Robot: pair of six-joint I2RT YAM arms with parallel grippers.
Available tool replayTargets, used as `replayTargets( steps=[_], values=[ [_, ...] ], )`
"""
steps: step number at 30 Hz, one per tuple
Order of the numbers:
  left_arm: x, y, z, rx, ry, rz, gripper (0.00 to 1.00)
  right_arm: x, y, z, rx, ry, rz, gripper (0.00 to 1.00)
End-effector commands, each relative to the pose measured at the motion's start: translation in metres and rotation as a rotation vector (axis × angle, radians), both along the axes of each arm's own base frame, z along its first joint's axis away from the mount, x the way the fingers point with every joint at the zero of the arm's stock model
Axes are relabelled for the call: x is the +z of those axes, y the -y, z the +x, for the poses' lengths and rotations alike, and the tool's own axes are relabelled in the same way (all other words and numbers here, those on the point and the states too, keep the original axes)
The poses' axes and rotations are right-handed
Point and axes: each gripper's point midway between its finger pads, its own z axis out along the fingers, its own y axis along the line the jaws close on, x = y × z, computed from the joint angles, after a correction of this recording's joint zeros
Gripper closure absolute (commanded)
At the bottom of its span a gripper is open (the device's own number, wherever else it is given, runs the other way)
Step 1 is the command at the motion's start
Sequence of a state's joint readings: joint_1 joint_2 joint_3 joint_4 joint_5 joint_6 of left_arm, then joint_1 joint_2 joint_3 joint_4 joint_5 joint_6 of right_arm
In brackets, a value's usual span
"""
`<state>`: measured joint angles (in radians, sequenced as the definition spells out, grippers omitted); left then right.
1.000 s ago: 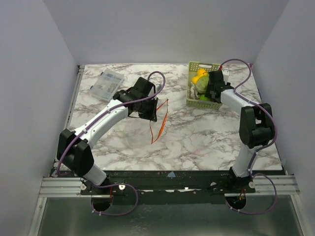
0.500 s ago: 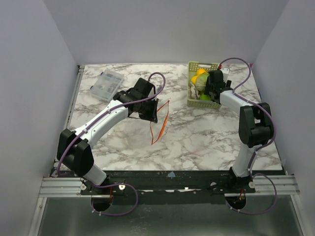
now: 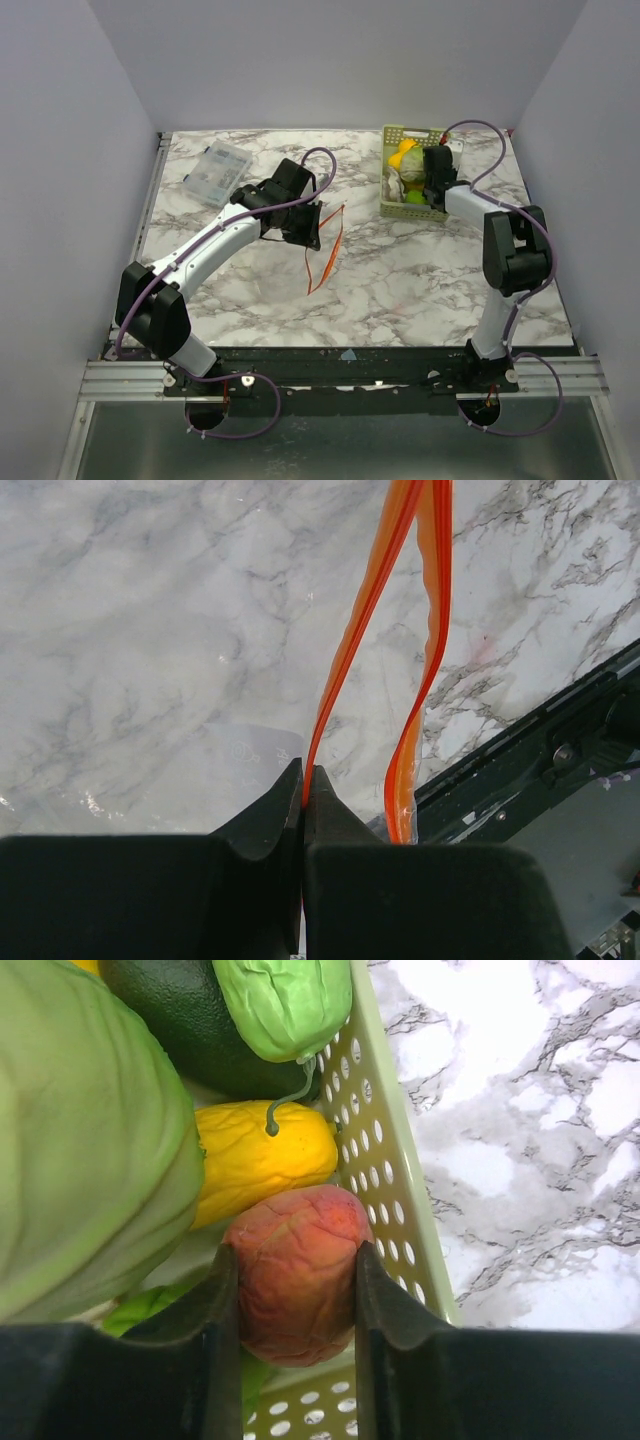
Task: Place the food in the zip-top bag and seal the zipper
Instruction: Pick up the fake vegetable from the bin.
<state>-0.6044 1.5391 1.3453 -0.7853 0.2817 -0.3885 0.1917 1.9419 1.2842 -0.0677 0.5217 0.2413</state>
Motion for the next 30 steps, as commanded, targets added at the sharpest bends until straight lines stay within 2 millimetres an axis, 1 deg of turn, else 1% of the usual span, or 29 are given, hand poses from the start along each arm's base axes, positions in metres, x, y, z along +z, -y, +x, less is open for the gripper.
replayTargets(
  steps=[1,3,5,9,12,14,15,17,19,20,22,24,27,30],
  values=[
    [0.004,0.005,-0.002,-0.025,0.012,-0.022,1.00,0.037,-0.009,-0.005,0.033,0.077,0.029,0.82],
    [0.003,0.005,-0.002,-0.023,0.012,-0.019,1.00,0.047,-0.010,-0.010,0.038,0.088,0.039,0.90],
    [0.003,0.005,-0.001,-0.023,0.011,-0.019,1.00,0.056,-0.010,-0.015,0.043,0.095,0.050,0.94],
    [0.002,0.006,-0.001,-0.022,0.005,-0.017,1.00,0.073,-0.015,-0.028,0.062,0.114,0.094,1.00],
    [0.002,0.005,0.000,-0.020,0.009,-0.013,1.00,0.081,-0.027,-0.041,0.103,0.122,0.169,1.00],
    [0.002,0.004,0.001,-0.016,0.012,-0.008,1.00,0.091,-0.047,-0.052,0.183,0.136,0.267,1.00],
    [0.001,0.004,0.001,-0.016,0.012,-0.006,1.00,0.097,-0.060,-0.058,0.240,0.142,0.323,1.00],
    [0.000,0.005,0.000,-0.018,0.007,-0.009,1.00,0.115,-0.098,-0.075,0.417,0.168,0.475,1.00],
    [0.002,0.006,0.000,-0.020,0.005,-0.016,1.00,0.139,-0.137,-0.100,0.618,0.209,0.645,1.00],
    [0.003,0.007,0.000,-0.021,0.008,-0.019,1.00,0.154,-0.154,-0.112,0.718,0.244,0.719,1.00],
    [0.004,0.006,0.001,-0.017,0.011,-0.016,1.00,0.178,-0.176,-0.136,0.850,0.298,0.832,1.00],
    [0.005,0.005,0.001,-0.015,0.018,-0.015,1.00,0.196,-0.196,-0.160,0.962,0.331,0.898,1.00],
    [0.006,0.005,0.001,-0.014,0.018,-0.017,1.00,0.203,-0.224,-0.190,1.093,0.315,0.961,1.00],
    [0.009,0.005,0.003,-0.008,0.028,-0.020,1.00,0.199,-0.256,-0.210,1.176,0.300,1.000,1.00]
  ],
)
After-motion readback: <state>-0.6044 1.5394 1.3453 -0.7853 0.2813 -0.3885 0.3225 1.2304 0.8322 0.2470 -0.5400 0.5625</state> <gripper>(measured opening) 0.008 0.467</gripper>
